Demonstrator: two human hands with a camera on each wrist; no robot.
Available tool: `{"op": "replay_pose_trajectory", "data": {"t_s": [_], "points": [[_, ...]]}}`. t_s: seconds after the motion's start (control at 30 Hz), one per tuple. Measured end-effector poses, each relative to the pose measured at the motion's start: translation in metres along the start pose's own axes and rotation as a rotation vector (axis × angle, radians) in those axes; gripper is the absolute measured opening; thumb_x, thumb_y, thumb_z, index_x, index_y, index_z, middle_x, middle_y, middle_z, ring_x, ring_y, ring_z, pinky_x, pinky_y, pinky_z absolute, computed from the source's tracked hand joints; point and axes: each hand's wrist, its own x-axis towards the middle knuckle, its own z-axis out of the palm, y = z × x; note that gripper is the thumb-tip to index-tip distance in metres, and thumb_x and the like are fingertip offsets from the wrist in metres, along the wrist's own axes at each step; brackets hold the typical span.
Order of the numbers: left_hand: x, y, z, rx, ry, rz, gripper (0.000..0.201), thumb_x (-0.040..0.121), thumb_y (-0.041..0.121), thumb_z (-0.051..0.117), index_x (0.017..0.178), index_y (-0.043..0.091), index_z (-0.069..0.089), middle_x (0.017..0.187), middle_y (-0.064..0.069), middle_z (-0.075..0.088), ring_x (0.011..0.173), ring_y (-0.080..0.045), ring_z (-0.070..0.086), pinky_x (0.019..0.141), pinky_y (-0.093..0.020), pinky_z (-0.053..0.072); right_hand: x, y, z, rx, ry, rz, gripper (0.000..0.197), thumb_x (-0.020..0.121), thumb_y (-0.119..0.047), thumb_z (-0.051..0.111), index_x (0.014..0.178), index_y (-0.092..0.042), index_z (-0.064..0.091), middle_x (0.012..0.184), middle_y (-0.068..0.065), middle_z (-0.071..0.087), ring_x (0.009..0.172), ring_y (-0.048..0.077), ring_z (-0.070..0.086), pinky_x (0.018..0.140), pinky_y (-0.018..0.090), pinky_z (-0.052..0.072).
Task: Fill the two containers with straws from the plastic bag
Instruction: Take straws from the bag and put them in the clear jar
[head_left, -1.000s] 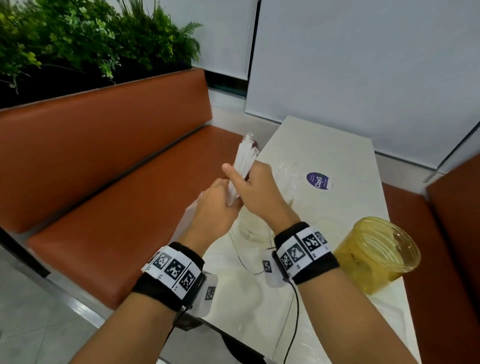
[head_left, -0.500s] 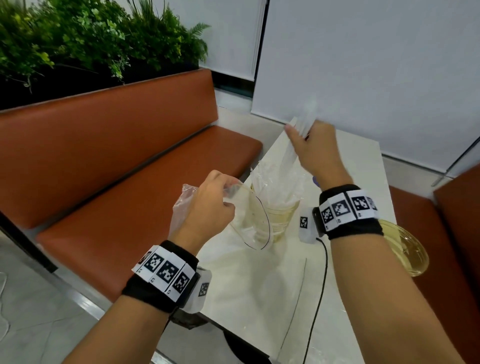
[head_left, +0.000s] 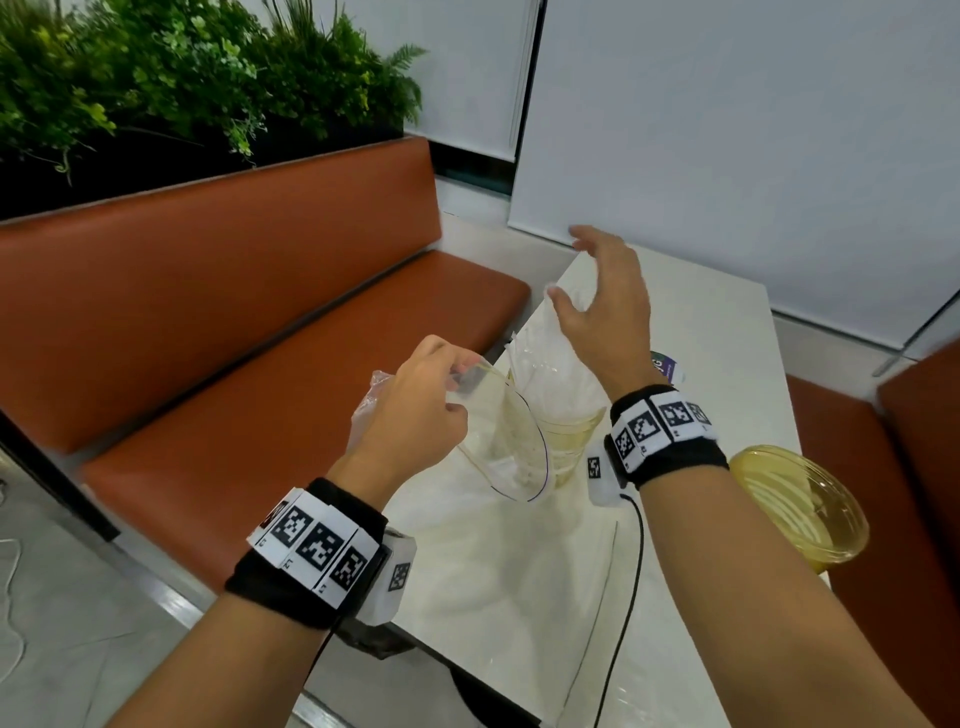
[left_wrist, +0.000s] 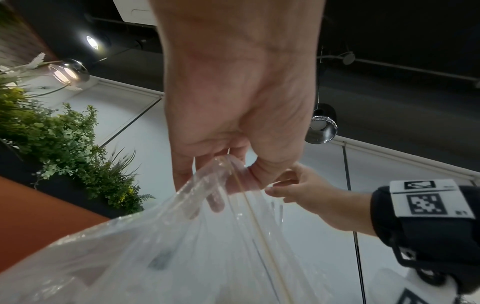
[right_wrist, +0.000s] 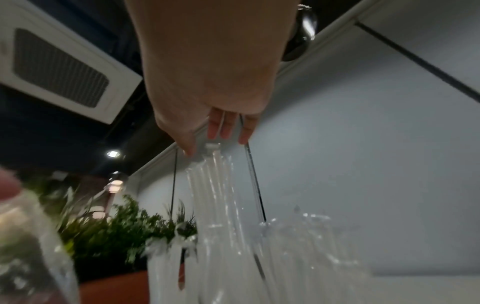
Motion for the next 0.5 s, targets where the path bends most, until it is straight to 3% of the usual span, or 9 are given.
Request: {"op": "replay_pose_trajectory", "data": {"t_s": [0.1, 0.2, 0.3, 0.4, 0.5], "points": [[0.001, 0.000, -0.001, 0.007, 0.001, 0.000, 0.059, 0.073, -0.009, 0.062, 0.115, 0.033, 0.063, 0.105, 0.021, 0.046, 0.091, 0.003, 0.052, 0.071, -0.015, 0.046, -0.010, 0.008, 0.015, -0.249, -0.217, -0.161, 0.027, 0.101, -0.016, 0.053, 0.123, -0.012, 0.068, 0.126, 0.007, 0.066, 0.121, 0.025, 0.058, 0.097, 0.036, 0.046], [0.002, -0.004, -0.001, 0.010, 0.002, -0.022, 0.059, 0.071, -0.007, 0.062, 0.112, 0.035, 0.063, 0.103, 0.022, 0.046, 0.091, 0.003, 0.054, 0.090, -0.041, 0.053, -0.036, 0.026, 0.026, -0.358, -0.470, -0.047, 0.027, 0.099, -0.012, 0.047, 0.107, -0.008, 0.072, 0.108, 0.009, 0.072, 0.103, 0.031, 0.066, 0.084, 0.038, 0.053], [0.003, -0.007, 0.000, 0.008, -0.008, -0.025, 0.061, 0.069, -0.007, 0.058, 0.110, 0.037, 0.062, 0.102, 0.023, 0.045, 0.094, 0.004, 0.053, 0.099, -0.057, 0.047, -0.038, 0.022, 0.020, -0.216, -0.350, 0.076, 0.033, 0.096, -0.013, 0.048, 0.122, -0.012, 0.069, 0.120, 0.006, 0.069, 0.111, 0.025, 0.062, 0.092, 0.041, 0.053], [0.003, -0.006, 0.001, 0.018, -0.014, -0.033, 0.062, 0.070, -0.006, 0.058, 0.102, 0.047, 0.054, 0.103, 0.024, 0.044, 0.096, 0.004, 0.052, 0.100, -0.061, 0.046, -0.020, -0.002, 0.019, -0.120, -0.182, -0.022, 0.039, 0.102, -0.022, 0.044, 0.137, -0.010, 0.057, 0.137, 0.005, 0.059, 0.127, 0.021, 0.051, 0.105, 0.036, 0.044], [0.004, -0.007, 0.002, 0.018, -0.020, -0.032, 0.062, 0.071, -0.006, 0.058, 0.105, 0.045, 0.056, 0.103, 0.025, 0.044, 0.097, 0.006, 0.051, 0.097, -0.057, 0.048, -0.011, -0.020, 0.033, -0.215, -0.379, -0.264, 0.047, 0.107, -0.026, 0.037, 0.148, -0.005, 0.047, 0.154, 0.010, 0.045, 0.145, 0.022, 0.037, 0.120, 0.037, 0.029]]}}
